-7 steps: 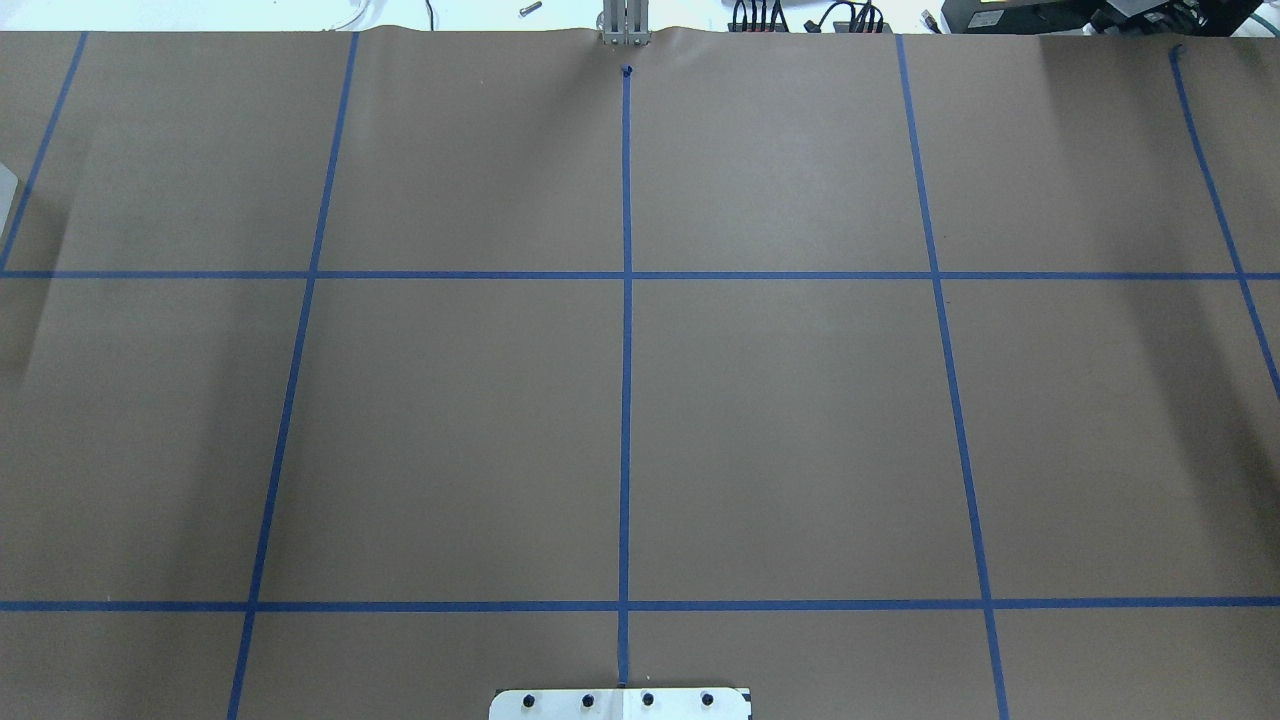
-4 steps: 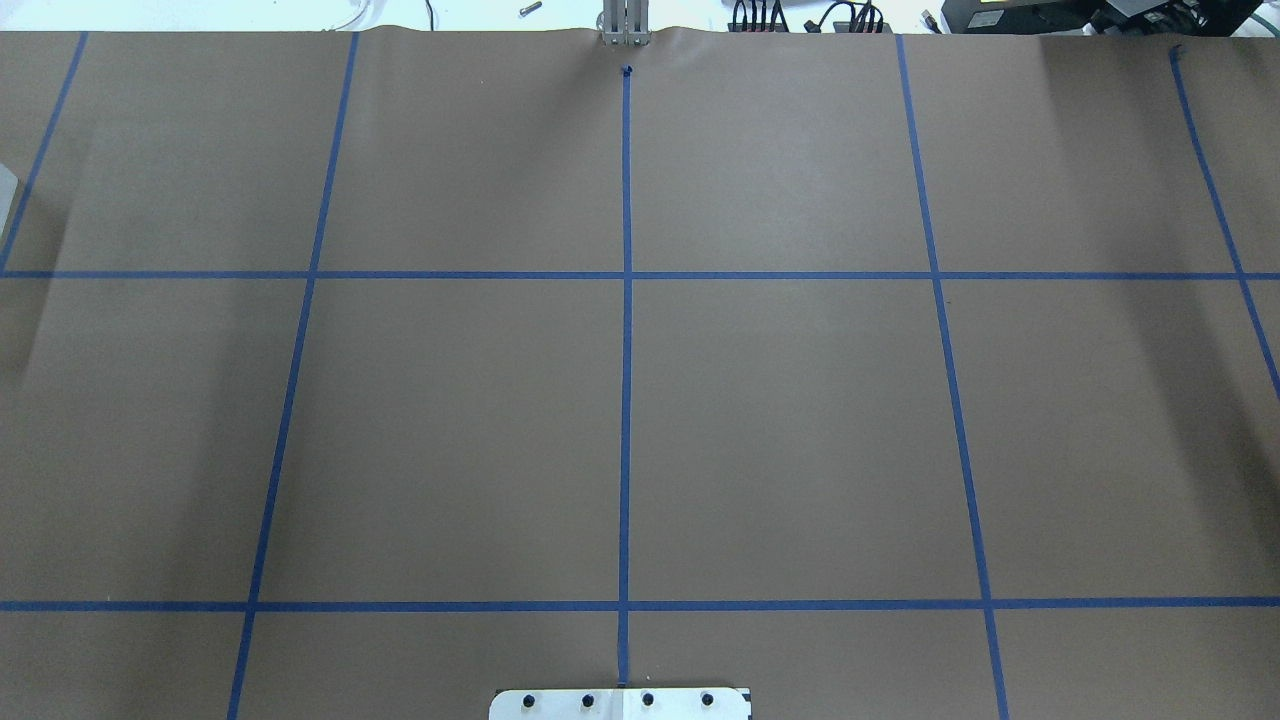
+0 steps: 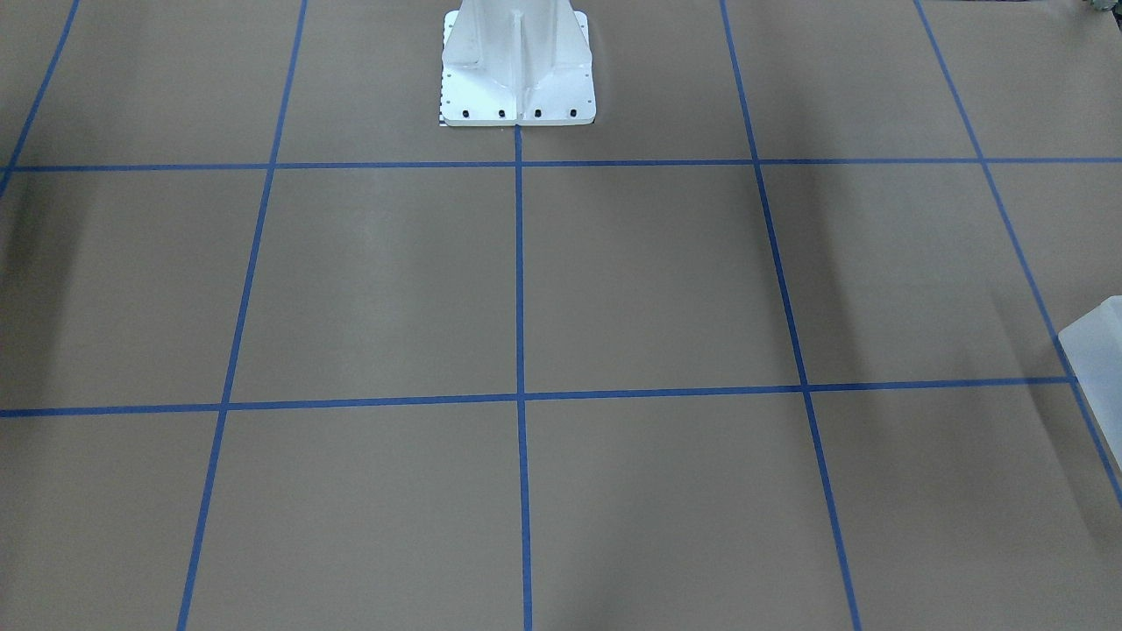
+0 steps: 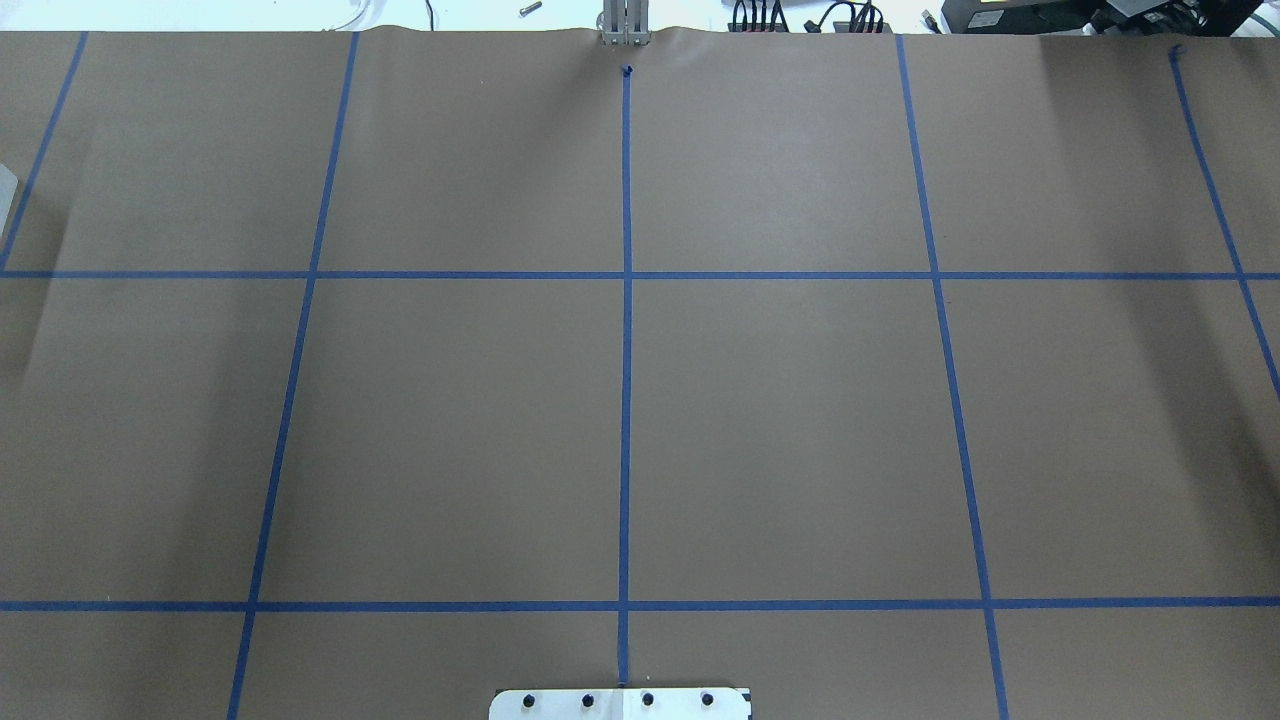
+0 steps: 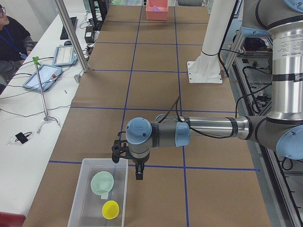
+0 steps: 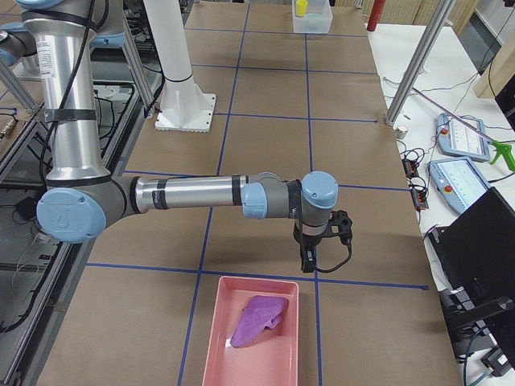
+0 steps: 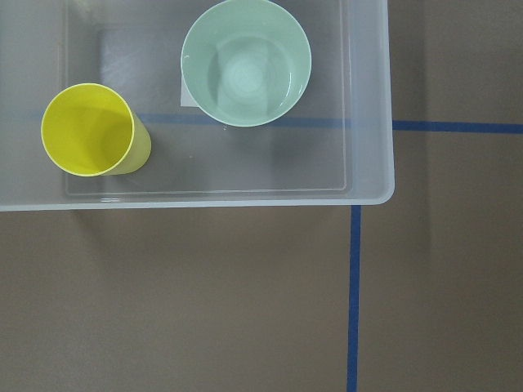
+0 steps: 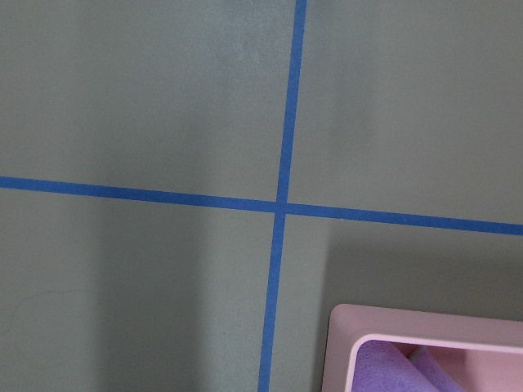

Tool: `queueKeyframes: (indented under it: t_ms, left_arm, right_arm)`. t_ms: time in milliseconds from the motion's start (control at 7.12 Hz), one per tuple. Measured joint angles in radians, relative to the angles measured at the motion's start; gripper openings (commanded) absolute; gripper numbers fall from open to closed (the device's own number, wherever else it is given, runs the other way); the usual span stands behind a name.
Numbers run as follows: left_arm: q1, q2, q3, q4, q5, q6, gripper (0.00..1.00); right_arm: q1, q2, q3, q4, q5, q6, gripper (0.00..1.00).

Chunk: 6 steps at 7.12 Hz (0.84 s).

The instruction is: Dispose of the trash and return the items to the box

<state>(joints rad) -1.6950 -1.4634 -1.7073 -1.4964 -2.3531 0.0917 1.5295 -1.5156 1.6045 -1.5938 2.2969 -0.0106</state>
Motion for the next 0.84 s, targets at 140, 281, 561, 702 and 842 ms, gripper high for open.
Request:
queueKeyframes:
  t_ms: [140, 281, 561, 702, 842]
  left_arm:
    - [0.0, 0.0, 0.0, 0.0, 0.0, 0.0, 0.99]
    - [0.0, 0.0, 0.0, 0.0, 0.0, 0.0, 0.99]
    - [0.0, 0.0, 0.0, -0.001, 0.0, 0.0, 0.99]
    - [0.0, 0.0, 0.0, -0.001, 0.0, 0.0, 0.99]
    - [0.0, 0.0, 0.0, -0.001, 0.001, 0.001, 0.99]
  right_arm:
    - [0.0, 0.0, 0.0, 0.0, -0.002, 0.0, 1.0]
    - [0.0, 0.0, 0.001, 0.0, -0.006, 0.001, 1.0]
    - [0.0, 0.0, 0.001, 0.0, -0.01, 0.001, 1.0]
    - [0.0, 0.0, 0.001, 0.0, -0.011, 0.001, 1.0]
    - [0.0, 0.0, 0.002, 0.0, -0.011, 0.001, 1.0]
